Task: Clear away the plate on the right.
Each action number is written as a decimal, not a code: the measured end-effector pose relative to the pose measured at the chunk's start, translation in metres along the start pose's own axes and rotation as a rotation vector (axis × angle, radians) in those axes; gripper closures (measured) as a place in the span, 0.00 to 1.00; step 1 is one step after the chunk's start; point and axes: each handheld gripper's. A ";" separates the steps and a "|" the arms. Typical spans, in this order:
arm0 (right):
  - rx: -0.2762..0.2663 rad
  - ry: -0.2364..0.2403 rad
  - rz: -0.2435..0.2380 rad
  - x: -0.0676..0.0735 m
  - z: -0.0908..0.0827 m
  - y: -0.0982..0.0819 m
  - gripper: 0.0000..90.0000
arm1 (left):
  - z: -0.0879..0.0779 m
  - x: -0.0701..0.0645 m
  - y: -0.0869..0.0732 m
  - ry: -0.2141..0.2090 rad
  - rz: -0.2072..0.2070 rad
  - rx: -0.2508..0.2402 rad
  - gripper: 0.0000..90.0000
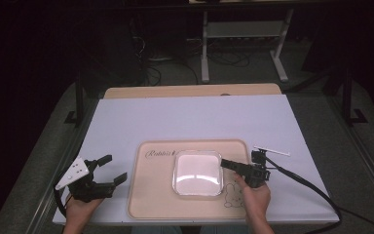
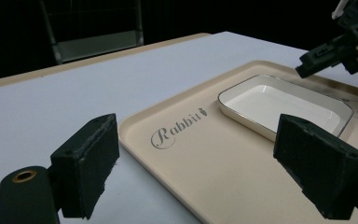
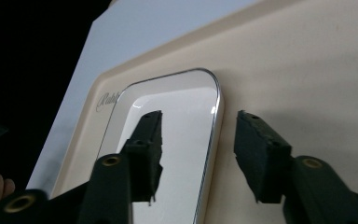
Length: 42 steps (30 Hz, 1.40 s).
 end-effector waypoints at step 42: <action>-0.220 -0.032 -0.522 -0.028 -0.053 0.039 0.31 | 0.007 0.004 -0.004 0.028 -0.020 0.033 0.16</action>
Point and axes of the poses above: each handheld gripper's, and its own axes: z roughly forward along the jaws, y roughly out of its top, x roughly to its left, and after that the axes turned 10 degrees about -z, right-handed
